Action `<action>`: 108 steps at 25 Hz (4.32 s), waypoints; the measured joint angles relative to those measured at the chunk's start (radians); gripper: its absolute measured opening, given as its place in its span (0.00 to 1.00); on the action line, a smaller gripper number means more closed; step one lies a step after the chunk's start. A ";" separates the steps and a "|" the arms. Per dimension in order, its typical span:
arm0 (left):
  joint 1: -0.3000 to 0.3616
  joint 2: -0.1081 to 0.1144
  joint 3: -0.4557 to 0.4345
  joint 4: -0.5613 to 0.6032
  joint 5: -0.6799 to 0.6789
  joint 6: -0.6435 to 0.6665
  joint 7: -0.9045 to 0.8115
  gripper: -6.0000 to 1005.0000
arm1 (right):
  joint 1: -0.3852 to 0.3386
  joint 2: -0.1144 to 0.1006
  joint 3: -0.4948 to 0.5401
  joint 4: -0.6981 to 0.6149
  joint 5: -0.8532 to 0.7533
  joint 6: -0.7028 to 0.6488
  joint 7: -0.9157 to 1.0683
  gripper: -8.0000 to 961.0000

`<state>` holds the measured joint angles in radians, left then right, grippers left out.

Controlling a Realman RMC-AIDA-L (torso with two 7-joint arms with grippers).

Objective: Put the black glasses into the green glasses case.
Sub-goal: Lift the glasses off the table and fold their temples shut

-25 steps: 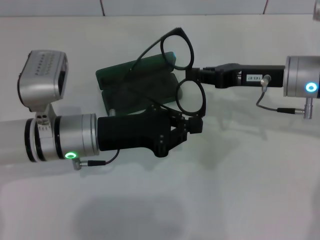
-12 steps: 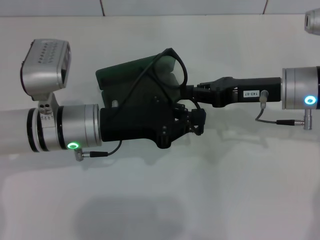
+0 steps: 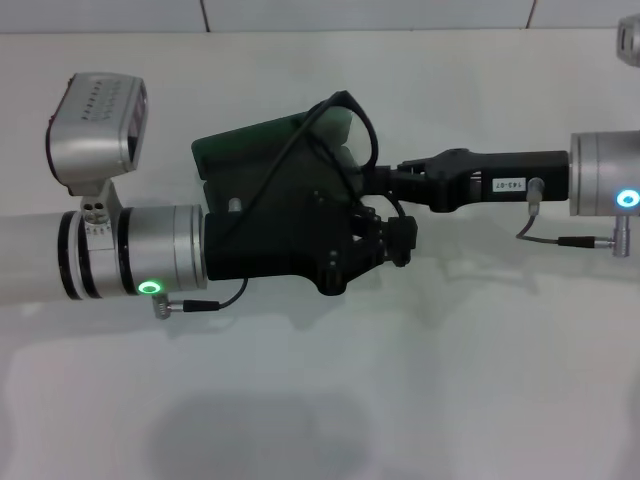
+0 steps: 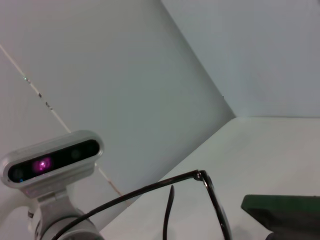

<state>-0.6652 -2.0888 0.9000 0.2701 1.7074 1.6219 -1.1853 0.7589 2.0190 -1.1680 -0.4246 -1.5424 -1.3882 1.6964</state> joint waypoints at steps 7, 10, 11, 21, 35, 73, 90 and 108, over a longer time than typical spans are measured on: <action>0.032 0.003 -0.008 0.040 0.000 0.003 -0.022 0.01 | -0.019 -0.006 0.027 -0.002 0.001 -0.016 -0.001 0.07; 0.042 0.003 -0.024 0.048 -0.002 0.004 -0.022 0.01 | -0.025 -0.007 0.027 -0.002 0.001 -0.029 -0.001 0.07; 0.043 0.003 -0.030 0.048 -0.004 0.003 -0.022 0.01 | -0.026 -0.007 0.028 -0.002 0.001 -0.033 -0.001 0.07; 0.047 0.006 -0.033 0.049 -0.025 0.003 -0.018 0.01 | -0.038 -0.004 0.022 0.003 -0.003 -0.062 -0.001 0.07; 0.050 0.004 -0.033 0.049 -0.026 0.003 -0.015 0.01 | -0.063 -0.006 0.075 -0.008 0.001 -0.059 -0.004 0.07; 0.101 0.012 0.001 0.086 -0.093 0.068 -0.081 0.02 | -0.052 -0.009 0.183 -0.030 -0.239 -0.023 -0.229 0.07; 0.057 0.000 0.006 0.025 -0.066 0.057 -0.078 0.02 | -0.006 0.004 0.180 -0.063 -0.208 -0.097 -0.238 0.07; 0.043 0.000 0.007 0.024 -0.066 0.056 -0.076 0.03 | 0.010 0.004 0.173 -0.063 -0.207 -0.171 -0.250 0.08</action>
<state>-0.6222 -2.0893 0.9066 0.2945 1.6413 1.6780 -1.2614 0.7684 2.0233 -0.9951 -0.4879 -1.7494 -1.5589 1.4464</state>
